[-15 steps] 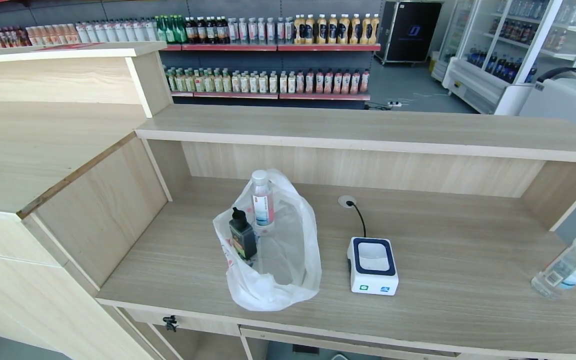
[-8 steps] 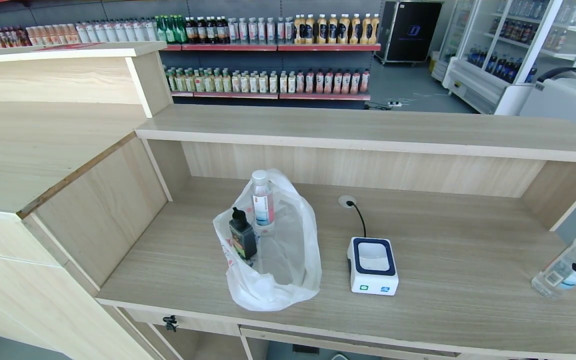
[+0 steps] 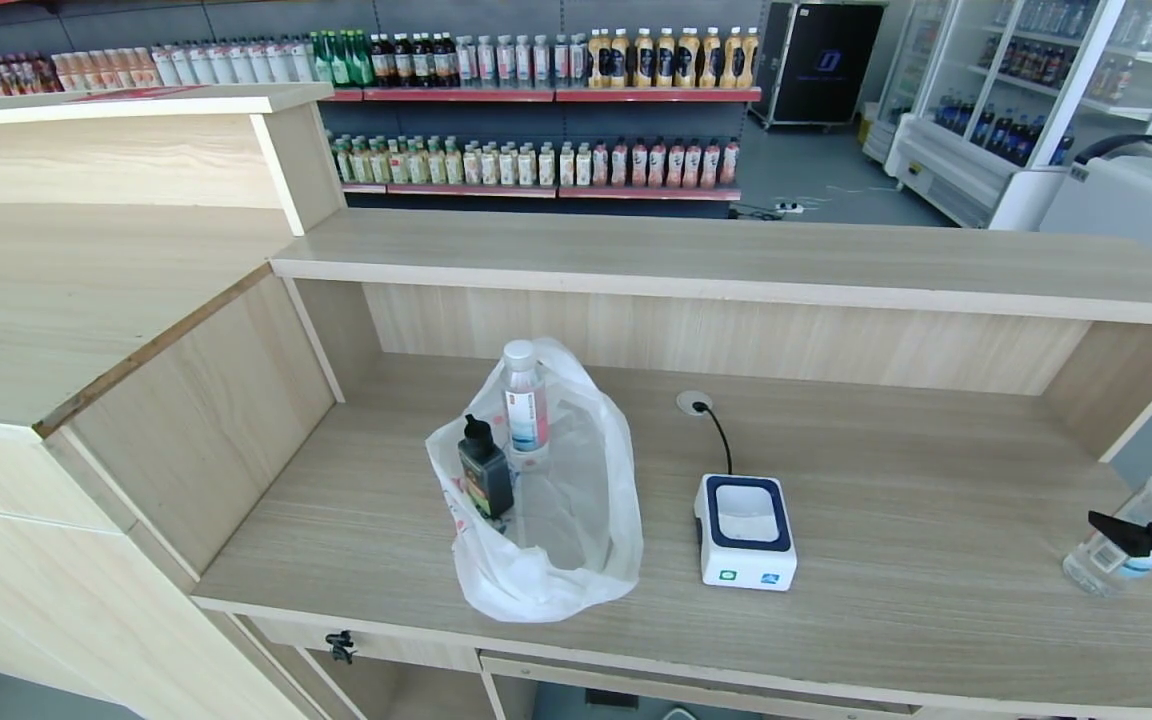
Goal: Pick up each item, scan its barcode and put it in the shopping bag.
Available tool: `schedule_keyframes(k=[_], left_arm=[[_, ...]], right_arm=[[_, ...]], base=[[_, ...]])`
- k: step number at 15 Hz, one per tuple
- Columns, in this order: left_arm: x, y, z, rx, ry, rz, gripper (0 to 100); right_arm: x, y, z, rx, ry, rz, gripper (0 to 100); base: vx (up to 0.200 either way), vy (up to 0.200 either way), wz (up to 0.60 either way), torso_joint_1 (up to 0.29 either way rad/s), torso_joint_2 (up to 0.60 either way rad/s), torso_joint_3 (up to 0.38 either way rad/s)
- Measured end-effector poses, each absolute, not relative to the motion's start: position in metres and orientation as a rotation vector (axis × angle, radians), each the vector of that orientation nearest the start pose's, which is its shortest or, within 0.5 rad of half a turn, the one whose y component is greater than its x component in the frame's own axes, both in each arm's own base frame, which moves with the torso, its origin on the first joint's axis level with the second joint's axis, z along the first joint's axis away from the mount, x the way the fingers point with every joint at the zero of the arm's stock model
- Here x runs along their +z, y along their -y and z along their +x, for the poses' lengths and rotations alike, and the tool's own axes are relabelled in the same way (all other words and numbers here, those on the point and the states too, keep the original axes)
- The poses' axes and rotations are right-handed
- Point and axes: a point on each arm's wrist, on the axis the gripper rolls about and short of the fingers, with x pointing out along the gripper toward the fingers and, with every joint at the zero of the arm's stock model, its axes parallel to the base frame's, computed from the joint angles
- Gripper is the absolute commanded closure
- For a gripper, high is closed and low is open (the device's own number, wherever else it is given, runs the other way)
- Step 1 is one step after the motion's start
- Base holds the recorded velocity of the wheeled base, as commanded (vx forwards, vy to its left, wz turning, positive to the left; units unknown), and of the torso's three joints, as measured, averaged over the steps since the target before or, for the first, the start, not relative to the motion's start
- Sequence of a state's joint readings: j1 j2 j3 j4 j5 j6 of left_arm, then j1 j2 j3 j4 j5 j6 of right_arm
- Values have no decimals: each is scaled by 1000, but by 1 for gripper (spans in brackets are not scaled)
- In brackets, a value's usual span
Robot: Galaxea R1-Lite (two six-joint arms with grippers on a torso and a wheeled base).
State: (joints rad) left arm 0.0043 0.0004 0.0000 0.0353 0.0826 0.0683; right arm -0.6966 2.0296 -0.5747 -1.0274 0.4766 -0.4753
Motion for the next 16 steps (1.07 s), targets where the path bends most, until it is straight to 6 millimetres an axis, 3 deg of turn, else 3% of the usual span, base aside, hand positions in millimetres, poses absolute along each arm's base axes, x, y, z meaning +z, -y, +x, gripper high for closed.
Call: schedule_keyframes(k=[11, 12, 16], left_arm=[[72, -2, -23, 86, -38, 69, 0], [72, -2, -23, 86, -39, 69, 0], [72, -2, -23, 86, -38, 69, 0]], right_arm=[[46, 192, 269, -80, -403, -230, 0], [46, 192, 270, -80, -401, -231, 100], [46, 192, 270, -78, -396, -234, 100]], base=[[0, 0, 0, 0, 0, 0], [0, 0, 0, 0, 0, 0], [0, 0, 0, 0, 0, 0]])
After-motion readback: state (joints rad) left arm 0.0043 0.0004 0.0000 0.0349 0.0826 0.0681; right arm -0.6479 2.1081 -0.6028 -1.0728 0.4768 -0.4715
